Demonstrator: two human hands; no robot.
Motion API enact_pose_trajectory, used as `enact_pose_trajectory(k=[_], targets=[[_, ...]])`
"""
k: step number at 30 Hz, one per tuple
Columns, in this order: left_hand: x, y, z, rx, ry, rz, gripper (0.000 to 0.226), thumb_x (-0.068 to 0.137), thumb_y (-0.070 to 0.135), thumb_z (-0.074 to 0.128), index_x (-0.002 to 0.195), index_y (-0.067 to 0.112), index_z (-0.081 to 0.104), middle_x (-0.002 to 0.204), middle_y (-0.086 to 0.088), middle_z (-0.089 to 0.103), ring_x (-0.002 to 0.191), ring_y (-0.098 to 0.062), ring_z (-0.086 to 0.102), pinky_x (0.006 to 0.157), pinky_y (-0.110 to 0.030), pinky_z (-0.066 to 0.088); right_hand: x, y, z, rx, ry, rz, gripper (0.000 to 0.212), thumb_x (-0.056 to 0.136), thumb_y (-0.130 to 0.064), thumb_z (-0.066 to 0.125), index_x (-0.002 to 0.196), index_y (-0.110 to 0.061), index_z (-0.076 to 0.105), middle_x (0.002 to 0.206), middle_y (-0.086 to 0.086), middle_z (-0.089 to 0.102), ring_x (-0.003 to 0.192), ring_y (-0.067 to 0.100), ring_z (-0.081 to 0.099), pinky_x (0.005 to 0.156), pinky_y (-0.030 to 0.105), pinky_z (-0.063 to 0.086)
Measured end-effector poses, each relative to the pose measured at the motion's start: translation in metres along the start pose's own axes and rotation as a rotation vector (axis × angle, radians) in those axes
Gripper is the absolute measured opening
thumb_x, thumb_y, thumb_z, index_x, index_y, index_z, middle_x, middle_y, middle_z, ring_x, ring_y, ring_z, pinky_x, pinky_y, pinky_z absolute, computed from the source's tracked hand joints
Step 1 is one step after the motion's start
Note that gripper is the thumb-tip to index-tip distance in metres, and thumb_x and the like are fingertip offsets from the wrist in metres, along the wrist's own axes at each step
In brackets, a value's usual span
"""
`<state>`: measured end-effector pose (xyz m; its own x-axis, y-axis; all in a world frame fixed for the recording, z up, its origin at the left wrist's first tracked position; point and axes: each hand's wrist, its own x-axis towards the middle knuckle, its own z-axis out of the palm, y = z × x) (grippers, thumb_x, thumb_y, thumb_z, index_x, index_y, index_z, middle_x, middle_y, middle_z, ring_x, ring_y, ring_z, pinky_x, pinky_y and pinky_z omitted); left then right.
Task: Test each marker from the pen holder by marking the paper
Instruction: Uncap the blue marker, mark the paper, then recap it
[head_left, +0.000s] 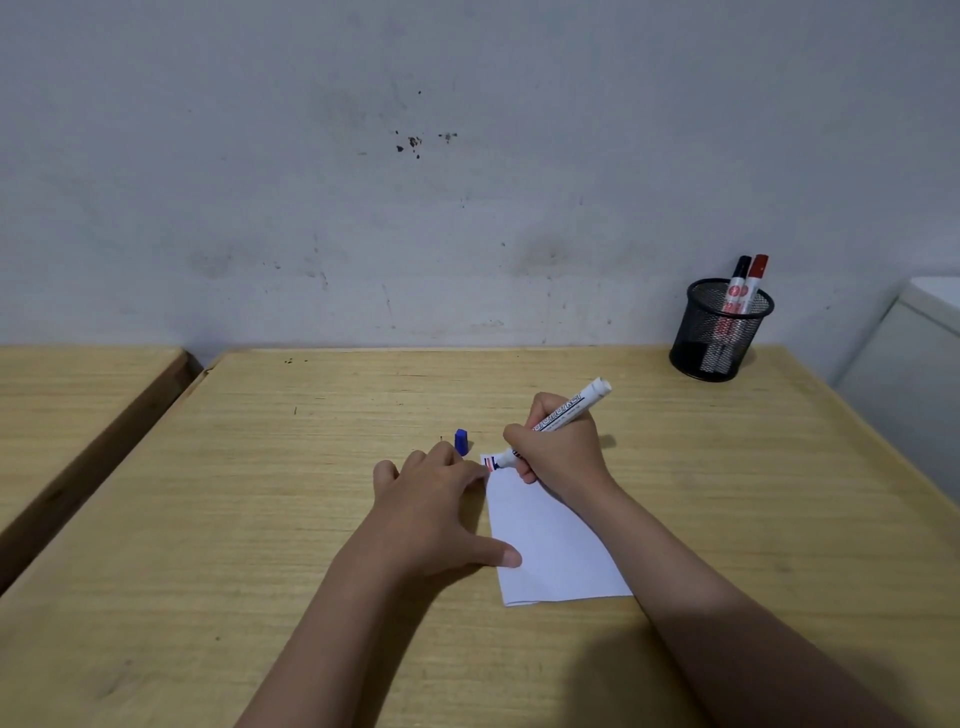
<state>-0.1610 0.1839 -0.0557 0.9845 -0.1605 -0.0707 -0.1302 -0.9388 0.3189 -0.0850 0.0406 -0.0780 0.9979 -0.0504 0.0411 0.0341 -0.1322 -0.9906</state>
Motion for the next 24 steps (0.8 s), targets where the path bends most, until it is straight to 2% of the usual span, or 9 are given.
enact_pose_trajectory(k=[3, 5, 9, 11, 14, 17, 19, 21, 24], targets=[[0.0, 0.0, -0.001, 0.002, -0.006, 0.005, 0.083, 0.055, 0.073, 0.065, 0.128, 0.04, 0.042, 0.113, 0.012, 0.043, 0.108, -0.011, 0.037, 0.087, -0.033, 0.018, 0.001, 0.0, -0.004, 0.1, 0.048, 0.017, 0.031, 0.074, -0.002, 0.065, 0.056, -0.012, 0.042, 0.043, 0.004, 0.055, 0.038, 0.018, 0.055, 0.043, 0.027, 0.046], [-0.002, 0.0, -0.003, -0.049, 0.035, 0.006, 0.074, 0.056, 0.071, 0.066, 0.119, 0.037, 0.049, 0.107, 0.013, 0.047, 0.103, -0.008, 0.042, 0.091, -0.034, 0.021, 0.002, -0.001, -0.008, 0.217, 0.065, 0.031, 0.034, 0.078, -0.006, 0.069, 0.056, -0.012, 0.043, 0.042, 0.002, 0.057, 0.04, 0.017, 0.055, 0.042, 0.027, 0.047], [0.001, -0.001, 0.0, -0.323, 0.358, -0.01, 0.031, 0.071, 0.048, 0.067, 0.093, 0.03, 0.054, 0.094, 0.015, 0.053, 0.089, 0.01, 0.044, 0.094, -0.038, 0.035, 0.001, -0.004, -0.011, 0.359, 0.043, 0.056, 0.038, 0.079, -0.016, 0.074, 0.057, -0.013, 0.043, 0.043, -0.001, 0.057, 0.042, 0.018, 0.056, 0.047, 0.031, 0.048], [0.009, -0.006, 0.003, -0.371, 0.475, 0.003, 0.026, 0.078, 0.035, 0.065, 0.101, 0.031, 0.055, 0.101, 0.015, 0.054, 0.086, 0.004, 0.049, 0.092, -0.043, 0.042, 0.001, -0.006, -0.011, 0.388, 0.028, 0.067, 0.036, 0.081, -0.019, 0.072, 0.059, -0.013, 0.045, 0.046, 0.0, 0.059, 0.044, 0.019, 0.057, 0.052, 0.034, 0.051], [0.024, -0.014, 0.01, -0.341, 0.462, 0.065, 0.04, 0.083, 0.023, 0.06, 0.121, 0.031, 0.053, 0.112, 0.009, 0.053, 0.091, -0.009, 0.055, 0.086, -0.046, 0.049, 0.0, -0.008, -0.013, 0.416, 0.023, 0.07, 0.031, 0.084, -0.017, 0.068, 0.062, -0.012, 0.047, 0.049, -0.001, 0.061, 0.047, 0.018, 0.06, 0.058, 0.037, 0.054], [0.037, -0.019, 0.019, -0.294, 0.456, 0.096, 0.029, 0.083, 0.016, 0.062, 0.111, 0.027, 0.065, 0.098, 0.006, 0.057, 0.086, -0.013, 0.058, 0.077, -0.037, 0.05, -0.005, -0.013, -0.014, 0.429, 0.013, 0.045, 0.025, 0.083, -0.017, 0.07, 0.068, -0.011, 0.051, 0.054, 0.001, 0.065, 0.051, 0.017, 0.066, 0.06, 0.036, 0.056], [0.039, -0.019, 0.021, -0.313, 0.504, 0.076, 0.018, 0.082, 0.013, 0.064, 0.097, 0.02, 0.072, 0.085, 0.007, 0.058, 0.078, -0.01, 0.059, 0.071, -0.021, 0.045, -0.008, -0.02, -0.015, 0.45, 0.043, 0.029, 0.026, 0.079, -0.02, 0.074, 0.07, -0.013, 0.051, 0.053, 0.0, 0.065, 0.05, 0.015, 0.065, 0.058, 0.034, 0.054], [0.037, -0.017, 0.014, -0.49, 0.581, -0.011, 0.012, 0.079, 0.01, 0.068, 0.086, 0.018, 0.073, 0.081, 0.007, 0.063, 0.073, -0.002, 0.06, 0.069, -0.009, 0.041, -0.011, -0.032, -0.018, 0.467, 0.111, -0.001, 0.029, 0.077, -0.022, 0.076, 0.069, -0.014, 0.049, 0.045, -0.002, 0.06, 0.042, 0.015, 0.06, 0.052, 0.031, 0.049], [0.023, -0.006, -0.008, -1.074, 0.619, -0.121, 0.015, 0.076, 0.007, 0.072, 0.081, 0.02, 0.074, 0.081, 0.002, 0.073, 0.073, -0.004, 0.065, 0.073, -0.019, 0.05, -0.02, -0.055, -0.027, 0.465, 0.194, -0.098, 0.034, 0.075, -0.023, 0.077, 0.063, -0.014, 0.046, 0.039, 0.0, 0.051, 0.032, 0.014, 0.048, 0.04, 0.023, 0.039]])
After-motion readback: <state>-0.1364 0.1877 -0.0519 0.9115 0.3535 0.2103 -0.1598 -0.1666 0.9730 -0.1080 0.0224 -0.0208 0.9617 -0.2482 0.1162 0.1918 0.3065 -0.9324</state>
